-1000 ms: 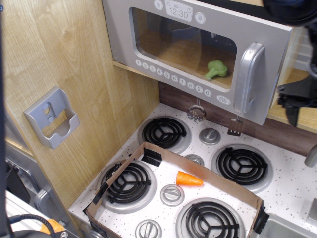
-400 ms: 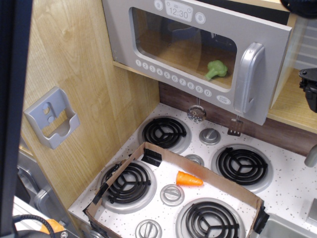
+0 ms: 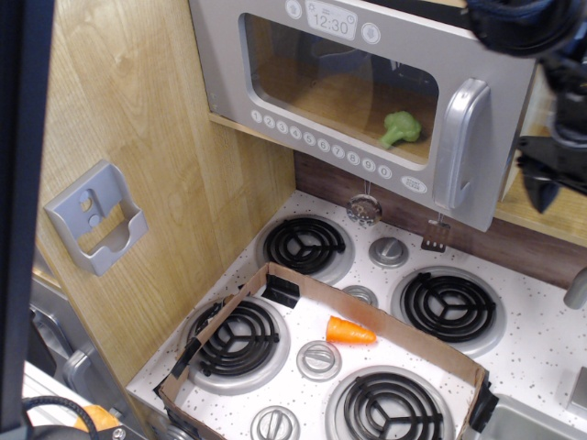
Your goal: Open microwave
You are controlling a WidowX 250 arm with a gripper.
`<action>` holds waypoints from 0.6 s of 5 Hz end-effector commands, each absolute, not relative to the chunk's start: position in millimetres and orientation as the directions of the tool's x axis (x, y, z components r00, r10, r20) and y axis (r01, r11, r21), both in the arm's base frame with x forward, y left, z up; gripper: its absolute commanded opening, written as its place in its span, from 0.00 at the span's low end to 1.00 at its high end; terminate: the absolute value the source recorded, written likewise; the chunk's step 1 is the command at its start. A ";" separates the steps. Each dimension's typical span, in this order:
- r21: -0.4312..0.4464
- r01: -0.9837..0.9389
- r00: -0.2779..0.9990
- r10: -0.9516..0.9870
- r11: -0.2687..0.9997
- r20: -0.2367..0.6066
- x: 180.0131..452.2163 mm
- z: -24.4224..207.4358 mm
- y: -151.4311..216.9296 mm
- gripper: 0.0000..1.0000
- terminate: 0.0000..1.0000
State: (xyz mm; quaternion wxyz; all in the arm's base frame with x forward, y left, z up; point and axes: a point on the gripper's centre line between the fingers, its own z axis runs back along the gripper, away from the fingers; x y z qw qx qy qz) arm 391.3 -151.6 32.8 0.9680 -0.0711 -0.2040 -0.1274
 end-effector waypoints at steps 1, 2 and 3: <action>-0.079 0.258 0.875 -0.199 0.963 0.441 364.3 46.1 -127.0 1.00 0.00; -0.100 0.061 0.889 -0.009 0.993 0.458 325.5 30.8 -134.2 1.00 0.00; -0.097 -0.160 0.872 0.186 0.982 0.453 288.1 19.9 -144.4 1.00 1.00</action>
